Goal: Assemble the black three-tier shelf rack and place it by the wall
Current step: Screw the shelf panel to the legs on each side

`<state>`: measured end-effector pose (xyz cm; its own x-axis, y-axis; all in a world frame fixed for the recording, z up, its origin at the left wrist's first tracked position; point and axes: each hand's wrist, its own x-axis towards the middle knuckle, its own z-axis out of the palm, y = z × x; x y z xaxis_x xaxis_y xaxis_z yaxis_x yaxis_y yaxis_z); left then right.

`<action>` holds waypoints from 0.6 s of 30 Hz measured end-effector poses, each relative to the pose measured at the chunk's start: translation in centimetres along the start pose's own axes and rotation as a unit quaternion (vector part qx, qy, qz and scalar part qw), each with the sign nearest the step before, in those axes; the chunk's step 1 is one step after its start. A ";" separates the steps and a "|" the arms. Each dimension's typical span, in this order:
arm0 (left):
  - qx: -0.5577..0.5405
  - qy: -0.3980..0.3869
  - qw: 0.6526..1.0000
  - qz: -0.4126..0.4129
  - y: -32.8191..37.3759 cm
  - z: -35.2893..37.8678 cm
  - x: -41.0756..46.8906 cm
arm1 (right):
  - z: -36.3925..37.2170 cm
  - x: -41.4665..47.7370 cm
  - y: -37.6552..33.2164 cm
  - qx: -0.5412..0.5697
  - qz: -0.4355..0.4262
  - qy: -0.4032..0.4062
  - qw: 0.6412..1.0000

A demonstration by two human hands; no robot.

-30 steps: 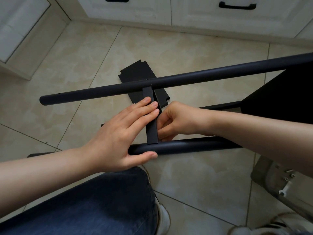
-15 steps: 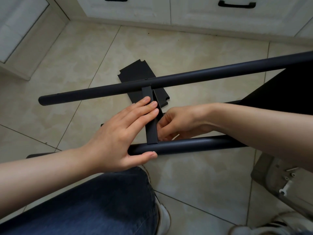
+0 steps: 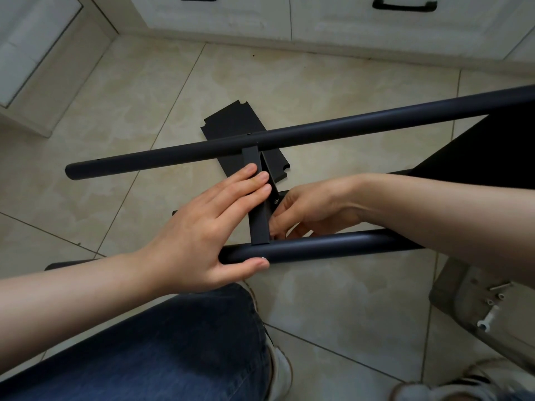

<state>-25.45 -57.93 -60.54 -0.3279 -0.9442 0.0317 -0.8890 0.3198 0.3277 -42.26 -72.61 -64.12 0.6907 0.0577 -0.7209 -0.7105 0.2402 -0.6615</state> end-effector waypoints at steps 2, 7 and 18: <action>-0.003 -0.002 1.000 -0.001 0.0 0.0 0.0 | 0.0 0.0 0.0 0.004 -0.002 -0.003 1.000; -0.006 0.000 1.000 -0.003 0.1 -0.1 0.0 | -0.2 -0.2 0.1 0.012 -0.029 -0.020 0.999; -0.007 0.000 1.000 -0.001 0.1 -0.1 0.0 | 0.3 0.3 0.1 0.008 -0.010 -0.008 1.000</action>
<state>-25.54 -57.87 -60.43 -0.3260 -0.9449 0.0308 -0.8849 0.3164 0.3419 -42.08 -72.27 -64.39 0.7071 0.0687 -0.7038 -0.6941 0.2578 -0.6721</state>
